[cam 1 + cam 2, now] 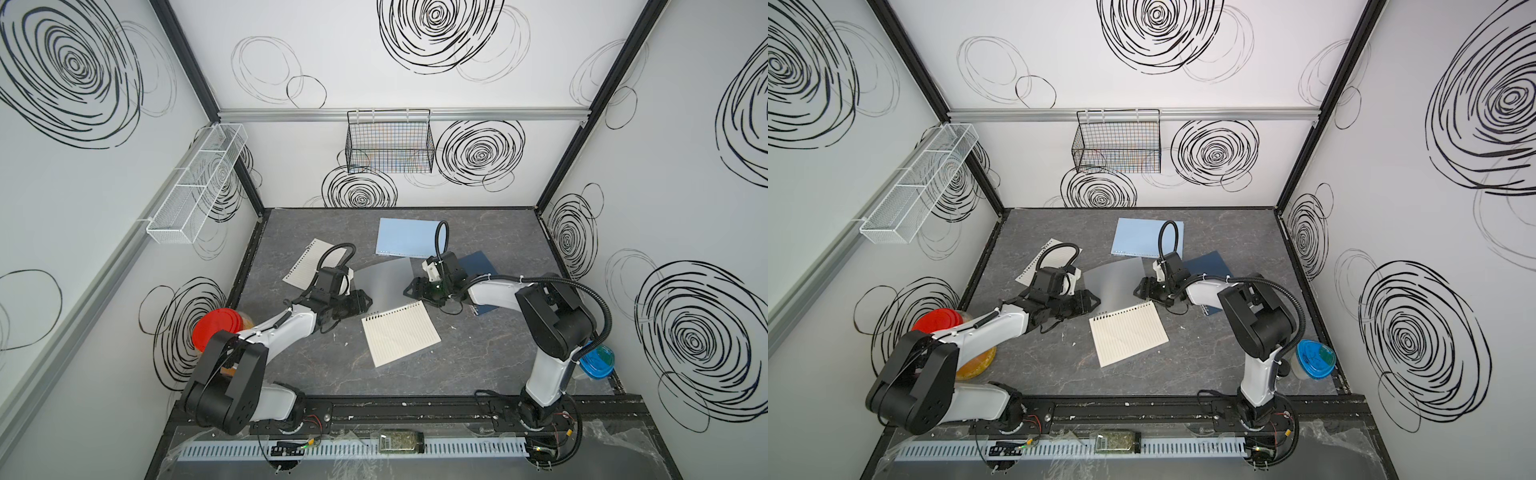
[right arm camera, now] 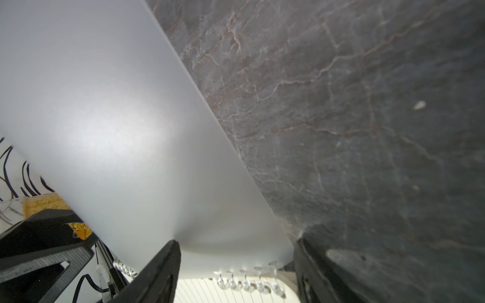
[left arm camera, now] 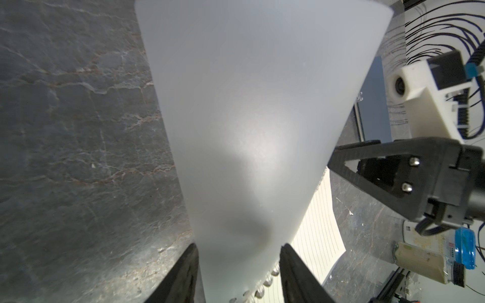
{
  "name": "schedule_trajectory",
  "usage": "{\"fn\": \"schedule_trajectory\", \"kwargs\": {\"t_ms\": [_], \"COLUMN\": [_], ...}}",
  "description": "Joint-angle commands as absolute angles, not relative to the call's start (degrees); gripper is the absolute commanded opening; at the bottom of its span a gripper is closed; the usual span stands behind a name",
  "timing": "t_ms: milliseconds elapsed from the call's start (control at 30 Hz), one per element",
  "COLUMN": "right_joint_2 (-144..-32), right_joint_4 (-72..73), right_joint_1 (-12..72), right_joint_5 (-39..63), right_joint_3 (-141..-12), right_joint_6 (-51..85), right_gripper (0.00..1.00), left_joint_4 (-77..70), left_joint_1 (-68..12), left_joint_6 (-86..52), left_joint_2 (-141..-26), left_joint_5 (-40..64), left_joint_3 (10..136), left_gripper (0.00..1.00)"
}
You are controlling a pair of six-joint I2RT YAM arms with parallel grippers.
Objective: Tear off pages from different notebooks
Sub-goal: Close the notebook at the center of the board.
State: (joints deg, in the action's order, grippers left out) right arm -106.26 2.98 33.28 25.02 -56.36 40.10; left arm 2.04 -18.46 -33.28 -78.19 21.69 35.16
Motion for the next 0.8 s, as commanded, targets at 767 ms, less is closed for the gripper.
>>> {"fn": "schedule_trajectory", "kwargs": {"t_ms": [767], "right_joint_2": [-112.9], "right_joint_4": [-6.1], "right_joint_1": [32.9], "right_joint_5": [26.1], "right_joint_3": [-64.9], "right_joint_6": [35.0], "right_gripper": [0.7], "left_joint_4": [-3.7], "left_joint_1": [-19.3], "left_joint_6": [-32.7], "left_joint_2": [-68.8], "left_joint_5": [26.4], "left_joint_3": [32.8], "left_gripper": [0.54]}}
